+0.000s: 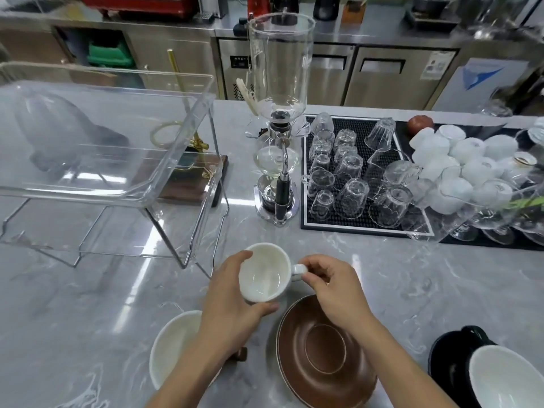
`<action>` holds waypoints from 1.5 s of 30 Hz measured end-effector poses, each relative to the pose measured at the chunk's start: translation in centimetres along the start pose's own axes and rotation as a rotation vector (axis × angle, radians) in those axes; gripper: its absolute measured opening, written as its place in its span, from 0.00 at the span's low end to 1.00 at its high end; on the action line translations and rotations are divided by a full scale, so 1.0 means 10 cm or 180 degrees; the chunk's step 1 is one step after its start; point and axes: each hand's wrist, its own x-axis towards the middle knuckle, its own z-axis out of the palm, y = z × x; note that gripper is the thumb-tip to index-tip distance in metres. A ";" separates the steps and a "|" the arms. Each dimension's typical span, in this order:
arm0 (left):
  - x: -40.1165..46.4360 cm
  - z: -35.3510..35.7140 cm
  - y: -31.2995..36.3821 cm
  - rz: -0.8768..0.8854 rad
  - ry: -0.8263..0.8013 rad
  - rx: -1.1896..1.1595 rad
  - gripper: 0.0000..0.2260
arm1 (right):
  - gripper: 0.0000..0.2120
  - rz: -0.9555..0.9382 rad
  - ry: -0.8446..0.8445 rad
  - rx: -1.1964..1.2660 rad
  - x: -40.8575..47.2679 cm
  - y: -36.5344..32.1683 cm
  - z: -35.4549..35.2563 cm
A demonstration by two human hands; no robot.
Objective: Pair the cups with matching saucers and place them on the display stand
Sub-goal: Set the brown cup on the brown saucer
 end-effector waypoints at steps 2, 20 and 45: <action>0.02 0.03 -0.01 0.0011 -0.0010 0.0092 0.44 | 0.09 0.0040 -0.0030 0.0010 0.01 0.02 0.00; 0.09 -0.01 0.02 0.0253 -0.0203 0.0813 0.35 | 0.07 0.0156 -0.0146 -0.0504 0.06 0.18 -0.05; -1.02 -0.66 -0.48 0.0057 0.0559 -0.0392 0.43 | 0.16 -0.0227 -0.0027 -0.0185 -0.95 -0.42 0.26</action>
